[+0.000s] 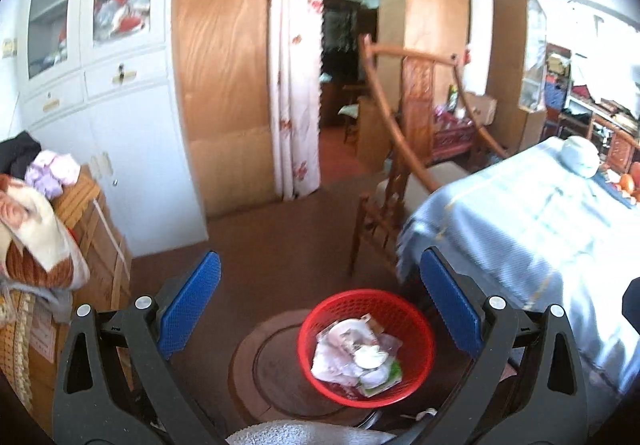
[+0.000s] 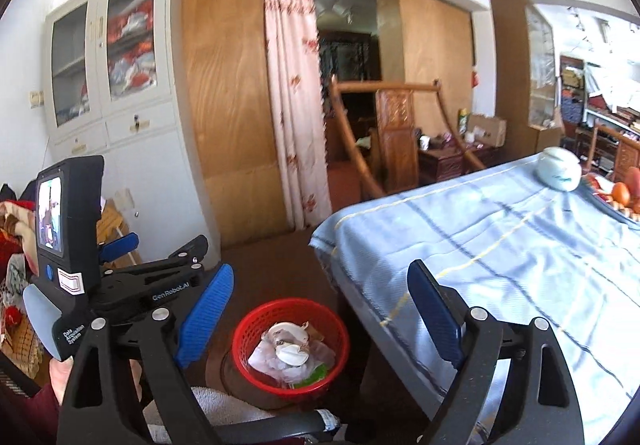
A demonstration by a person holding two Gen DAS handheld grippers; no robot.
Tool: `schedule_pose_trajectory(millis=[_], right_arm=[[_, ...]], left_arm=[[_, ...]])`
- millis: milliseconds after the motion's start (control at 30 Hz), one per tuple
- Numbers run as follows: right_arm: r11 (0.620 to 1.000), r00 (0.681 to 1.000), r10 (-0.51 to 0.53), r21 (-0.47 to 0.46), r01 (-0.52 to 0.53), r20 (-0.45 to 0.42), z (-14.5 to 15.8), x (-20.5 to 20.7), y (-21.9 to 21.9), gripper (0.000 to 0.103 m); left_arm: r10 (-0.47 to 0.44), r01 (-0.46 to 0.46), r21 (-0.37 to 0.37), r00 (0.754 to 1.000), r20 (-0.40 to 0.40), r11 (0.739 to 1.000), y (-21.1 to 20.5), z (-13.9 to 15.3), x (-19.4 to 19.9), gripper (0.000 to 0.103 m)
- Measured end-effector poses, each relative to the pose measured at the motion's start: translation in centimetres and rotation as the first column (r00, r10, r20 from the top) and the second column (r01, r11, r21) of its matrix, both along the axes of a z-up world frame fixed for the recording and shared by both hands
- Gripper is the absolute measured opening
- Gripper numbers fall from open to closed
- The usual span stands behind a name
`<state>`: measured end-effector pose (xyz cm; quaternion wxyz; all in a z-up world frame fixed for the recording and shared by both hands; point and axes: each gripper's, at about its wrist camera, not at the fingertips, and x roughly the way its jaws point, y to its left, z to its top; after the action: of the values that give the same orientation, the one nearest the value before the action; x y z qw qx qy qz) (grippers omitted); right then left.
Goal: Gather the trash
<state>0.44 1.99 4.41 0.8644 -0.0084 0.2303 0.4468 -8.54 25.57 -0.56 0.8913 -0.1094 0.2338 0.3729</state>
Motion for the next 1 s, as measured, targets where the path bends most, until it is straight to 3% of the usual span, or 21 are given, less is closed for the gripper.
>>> schedule_pose_trajectory(millis=[233, 500, 633, 767, 900, 1000], right_arm=[[0.996, 0.996, -0.074, 0.056, 0.071, 0.057, 1.3, -2.2, -4.9, 0.097], [0.990, 0.992, -0.111, 0.095, 0.106, 0.057, -0.2, -2.2, -10.3, 0.097], [0.991, 0.997, -0.076, 0.115, 0.071, 0.034, -1.9, -1.7, -11.6, 0.097], [0.986, 1.000, 0.016, 0.165, -0.013, -0.022, -2.8, -0.7, -11.7, 0.097], [0.982, 0.992, 0.111, 0.162, -0.099, -0.062, -3.7, -0.5, -9.8, 0.097], [0.984, 0.986, 0.145, 0.114, -0.135, -0.079, -4.6, -1.0, -7.6, 0.097]], left_arm=[[-0.118, 0.119, -0.014, 0.993, 0.030, 0.993, -3.3, 2.2, -0.4, 0.096], [-0.167, 0.167, -0.009, 0.986, -0.005, 0.986, -7.6, 3.0, 0.3, 0.096], [-0.114, 0.115, 0.002, 0.991, -0.071, 0.993, -9.1, 2.2, 0.5, 0.096], [-0.006, 0.009, 0.020, 0.987, -0.160, 1.000, -9.6, 1.1, -0.6, 0.096], [0.096, -0.093, 0.029, 0.980, -0.175, 0.995, -8.8, 0.3, -2.8, 0.096], [0.106, -0.106, 0.008, 0.979, -0.175, 0.994, -7.8, -0.5, -3.2, 0.096]])
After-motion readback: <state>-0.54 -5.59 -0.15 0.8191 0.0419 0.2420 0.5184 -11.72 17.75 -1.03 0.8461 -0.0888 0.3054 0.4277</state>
